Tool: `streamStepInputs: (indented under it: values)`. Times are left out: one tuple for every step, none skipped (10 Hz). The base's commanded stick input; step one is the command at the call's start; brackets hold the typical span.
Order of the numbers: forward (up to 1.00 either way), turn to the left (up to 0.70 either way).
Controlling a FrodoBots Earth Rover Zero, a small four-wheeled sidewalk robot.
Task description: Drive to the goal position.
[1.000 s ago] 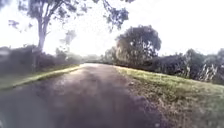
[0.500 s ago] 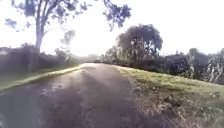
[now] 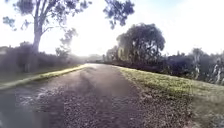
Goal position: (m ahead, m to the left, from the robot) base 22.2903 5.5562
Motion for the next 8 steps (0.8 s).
streamStepInputs:
  values:
    - [1.0,0.0]
    - [1.0,0.0]
    - [1.0,0.0]
    - [1.0,0.0]
    - [1.0,0.0]
    - [1.0,0.0]
    - [1.0,0.0]
    - [1.0,0.0]
